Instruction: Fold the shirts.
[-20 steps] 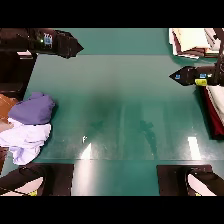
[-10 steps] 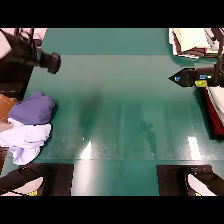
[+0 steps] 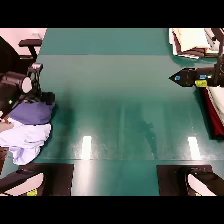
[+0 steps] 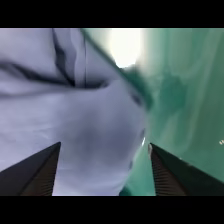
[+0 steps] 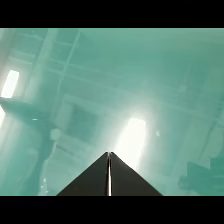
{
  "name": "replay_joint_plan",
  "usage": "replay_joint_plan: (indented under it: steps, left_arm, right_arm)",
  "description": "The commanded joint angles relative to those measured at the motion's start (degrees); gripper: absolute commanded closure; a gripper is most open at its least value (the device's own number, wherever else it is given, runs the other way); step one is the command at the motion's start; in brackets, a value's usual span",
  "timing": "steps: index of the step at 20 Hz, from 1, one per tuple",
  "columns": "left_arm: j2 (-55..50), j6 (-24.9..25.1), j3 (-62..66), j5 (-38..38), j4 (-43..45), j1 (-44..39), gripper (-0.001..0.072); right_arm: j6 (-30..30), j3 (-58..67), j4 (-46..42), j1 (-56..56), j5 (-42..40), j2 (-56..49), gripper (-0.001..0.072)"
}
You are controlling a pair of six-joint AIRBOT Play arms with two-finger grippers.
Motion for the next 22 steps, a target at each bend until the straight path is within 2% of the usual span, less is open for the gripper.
replay_joint_plan:
  steps: [1,2,3,4,8,10,13,16,20,22]
  left_arm:
    - [-0.3,-0.9,-5.4,3.8,-2.7,3.6,0.0064]
    - [-0.2,-0.9,-5.3,3.8,-2.6,3.9,0.0203]
    - [0.0,-0.8,-5.3,3.5,-2.1,3.9,0.0480]
    - [0.3,-0.8,-5.2,3.5,-2.1,3.9,0.0680]
    - [4.8,-0.6,3.7,1.0,-2.1,3.2,0.0684]
    - [9.7,2.3,12.5,0.9,-2.3,0.5,0.0685]
    - [14.0,6.3,27.5,0.3,-3.9,-7.8,0.0685]
    - [13.8,8.7,38.3,-2.9,-4.8,-18.1,0.0686]
    - [11.9,10.2,40.3,-3.1,-4.6,-30.7,0.0686]
    - [8.2,10.3,40.3,-5.7,-4.7,-35.9,0.0686]
  right_arm:
    - [0.0,0.0,0.0,0.1,-1.5,0.0,0.0693]
    - [0.0,0.0,0.0,0.1,-2.0,0.0,0.0693]
    - [0.0,0.0,0.0,0.1,-2.5,0.0,0.0693]
    - [0.0,0.0,0.0,0.1,-2.8,0.0,0.0693]
    - [0.0,2.3,0.0,0.0,-3.4,0.0,0.0693]
    - [0.0,7.5,0.0,0.0,-3.7,0.0,0.0693]
    - [0.0,15.1,-0.2,0.0,-5.5,0.0,0.0693]
    - [0.0,21.0,-2.2,0.0,-6.8,0.0,0.0693]
    - [0.0,26.0,-7.0,-0.5,-6.4,0.0,0.0693]
    - [0.0,27.5,-7.2,-2.0,-6.0,0.0,0.0693]
